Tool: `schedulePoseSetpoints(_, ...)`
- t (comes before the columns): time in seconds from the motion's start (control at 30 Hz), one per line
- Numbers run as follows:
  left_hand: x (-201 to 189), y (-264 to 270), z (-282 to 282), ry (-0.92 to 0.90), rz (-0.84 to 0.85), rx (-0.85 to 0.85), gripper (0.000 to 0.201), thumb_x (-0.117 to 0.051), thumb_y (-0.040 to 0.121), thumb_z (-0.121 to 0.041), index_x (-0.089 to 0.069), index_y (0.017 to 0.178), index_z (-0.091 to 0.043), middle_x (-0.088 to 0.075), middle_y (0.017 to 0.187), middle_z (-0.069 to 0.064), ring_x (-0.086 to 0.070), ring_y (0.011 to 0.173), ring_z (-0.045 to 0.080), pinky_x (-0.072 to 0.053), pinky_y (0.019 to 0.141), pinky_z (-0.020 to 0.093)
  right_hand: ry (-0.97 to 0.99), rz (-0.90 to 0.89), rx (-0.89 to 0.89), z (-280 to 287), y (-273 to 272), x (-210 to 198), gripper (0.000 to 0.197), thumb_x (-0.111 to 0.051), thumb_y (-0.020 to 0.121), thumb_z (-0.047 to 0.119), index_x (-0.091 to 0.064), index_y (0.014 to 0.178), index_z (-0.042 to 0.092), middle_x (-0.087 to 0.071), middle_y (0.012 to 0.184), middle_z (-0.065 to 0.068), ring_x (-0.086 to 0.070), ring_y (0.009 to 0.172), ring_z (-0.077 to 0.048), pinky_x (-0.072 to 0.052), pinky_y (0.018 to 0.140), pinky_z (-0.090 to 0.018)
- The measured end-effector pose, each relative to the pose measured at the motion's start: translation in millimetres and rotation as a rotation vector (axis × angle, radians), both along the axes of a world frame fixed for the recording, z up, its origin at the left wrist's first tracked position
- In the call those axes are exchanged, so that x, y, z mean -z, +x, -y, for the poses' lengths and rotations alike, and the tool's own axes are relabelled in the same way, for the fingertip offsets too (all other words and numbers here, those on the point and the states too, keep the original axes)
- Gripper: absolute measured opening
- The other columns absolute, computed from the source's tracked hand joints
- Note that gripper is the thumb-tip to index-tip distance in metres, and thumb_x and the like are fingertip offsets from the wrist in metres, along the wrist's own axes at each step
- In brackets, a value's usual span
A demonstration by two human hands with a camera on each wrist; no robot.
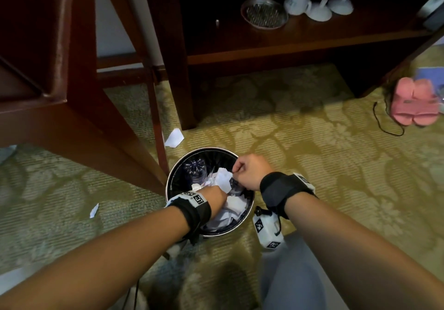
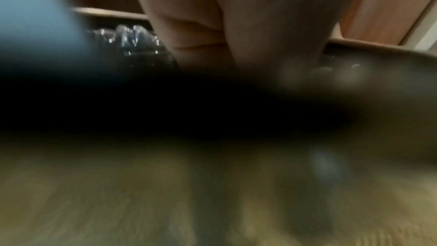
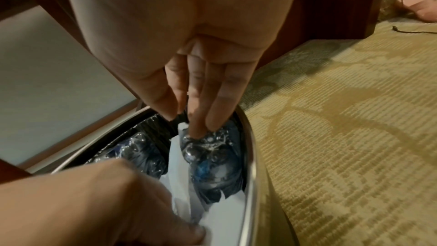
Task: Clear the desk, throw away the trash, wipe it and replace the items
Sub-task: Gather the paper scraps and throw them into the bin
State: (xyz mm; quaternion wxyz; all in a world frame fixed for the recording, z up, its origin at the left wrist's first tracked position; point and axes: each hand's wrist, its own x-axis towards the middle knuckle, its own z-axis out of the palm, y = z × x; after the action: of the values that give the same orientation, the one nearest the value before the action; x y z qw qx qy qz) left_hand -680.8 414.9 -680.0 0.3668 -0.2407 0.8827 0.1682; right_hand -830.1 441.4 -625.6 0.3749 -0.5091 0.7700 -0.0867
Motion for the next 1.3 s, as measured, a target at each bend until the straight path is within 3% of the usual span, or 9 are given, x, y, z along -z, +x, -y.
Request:
schedulePoseSetpoints(0.1, 5, 4, 1, 0.089, 0.005, 0.016, 0.029, -0.065, 0.086, -0.025, -0.063, 0.109, -0.008, -0.063, 0.112, 0.017, -0.062, 0.104, 0.036, -0.052, 0.091, 0.038, 0.035, 0.033, 0.031, -5, 0, 3, 0.009, -0.066, 0.082, 0.012, -0.069, 0.082, 0.021, -0.064, 0.072, 0.006, -0.064, 0.075, -0.016, -0.049, 0.063, -0.021)
schedulePoseSetpoints(0.2, -17, 15, -5, 0.125, -0.065, -0.062, 0.035, -0.058, 0.088, -0.042, -0.061, 0.11, -0.014, -0.062, 0.11, 0.015, -0.063, 0.101, 0.036, -0.054, 0.088, 0.04, 0.094, 0.031, 0.062, -22, 7, -9, 0.012, -0.063, 0.082, 0.011, -0.068, 0.085, 0.021, -0.062, 0.074, 0.006, -0.061, 0.077, -0.018, -0.043, 0.064, -0.021)
schedulePoseSetpoints(0.3, -73, 33, -11, 0.13, -0.085, -0.175, 0.04, -0.059, 0.086, -0.033, -0.055, 0.123, -0.019, -0.053, 0.117, 0.012, -0.061, 0.105, 0.036, -0.053, 0.089, 0.043, 0.163, 0.031, 0.094, -45, 19, -50, 0.02, -0.055, 0.082, 0.012, -0.065, 0.089, 0.027, -0.067, 0.09, -0.001, -0.064, 0.088, -0.023, -0.049, 0.075, -0.025)
schedulePoseSetpoints(0.43, -187, 58, -8, 0.104, -0.09, -0.322, 0.058, -0.056, 0.086, -0.023, -0.039, 0.142, -0.022, -0.044, 0.132, 0.011, -0.058, 0.114, 0.035, -0.051, 0.094, 0.043, 0.179, 0.058, 0.128, -65, 33, -154, 0.024, -0.052, 0.084, 0.01, -0.064, 0.094, 0.028, -0.064, 0.088, -0.002, -0.059, 0.078, -0.022, -0.044, 0.068, -0.024)
schedulePoseSetpoints(0.53, -285, 69, -9, 0.079, -0.101, -0.38, 0.054, -0.054, 0.09, -0.028, -0.043, 0.142, -0.024, -0.045, 0.136, 0.01, -0.055, 0.12, 0.033, -0.047, 0.099, 0.042, 0.168, 0.095, 0.176, -70, 39, -252, 0.029, -0.055, 0.085, 0.011, -0.068, 0.108, 0.022, -0.064, 0.09, 0.0, -0.059, 0.08, -0.02, -0.044, 0.071, -0.022)
schedulePoseSetpoints(0.67, -412, 74, -19, 0.046, -0.122, -0.447, 0.049, -0.052, 0.092, -0.031, -0.047, 0.14, -0.027, -0.051, 0.129, 0.006, -0.055, 0.119, 0.03, -0.048, 0.097, 0.039, 0.154, 0.127, 0.186, -70, 42, -380, 0.025, -0.057, 0.087, 0.011, -0.066, 0.107, 0.022, -0.064, 0.095, 0.002, -0.062, 0.089, -0.019, -0.048, 0.078, -0.024)
schedulePoseSetpoints(0.83, -535, 86, -28, 0.047, -0.155, -0.554, 0.044, -0.052, 0.089, -0.029, -0.052, 0.133, -0.027, -0.056, 0.125, 0.005, -0.057, 0.114, 0.027, -0.05, 0.093, 0.037, 0.132, 0.098, 0.102, -64, 46, -511, 0.028, -0.053, 0.088, 0.009, -0.067, 0.111, 0.02, -0.068, 0.103, -0.004, -0.063, 0.094, -0.022, -0.05, 0.08, -0.026)
schedulePoseSetpoints(1.03, -627, 110, -11, -0.075, -0.325, -0.709, 0.036, -0.043, 0.094, -0.029, -0.054, 0.127, -0.02, -0.061, 0.118, 0.009, -0.06, 0.106, 0.029, -0.052, 0.087, 0.039, 0.021, 0.024, -0.046, -33, 62, -606, 0.028, -0.054, 0.09, 0.009, -0.066, 0.114, 0.017, -0.065, 0.108, -0.003, -0.06, 0.097, -0.019, -0.045, 0.085, -0.023)
schedulePoseSetpoints(1.3, -692, 212, 29, -0.228, -0.474, -0.783, 0.041, -0.041, 0.096, -0.039, -0.051, 0.133, -0.025, -0.054, 0.129, 0.004, -0.052, 0.12, 0.027, -0.046, 0.098, 0.042, -0.076, -0.035, -0.115, 17, 170, -663, 0.023, -0.062, 0.088, 0.016, -0.064, 0.11, 0.021, -0.064, 0.096, 0.002, -0.061, 0.092, -0.017, -0.05, 0.085, -0.027)
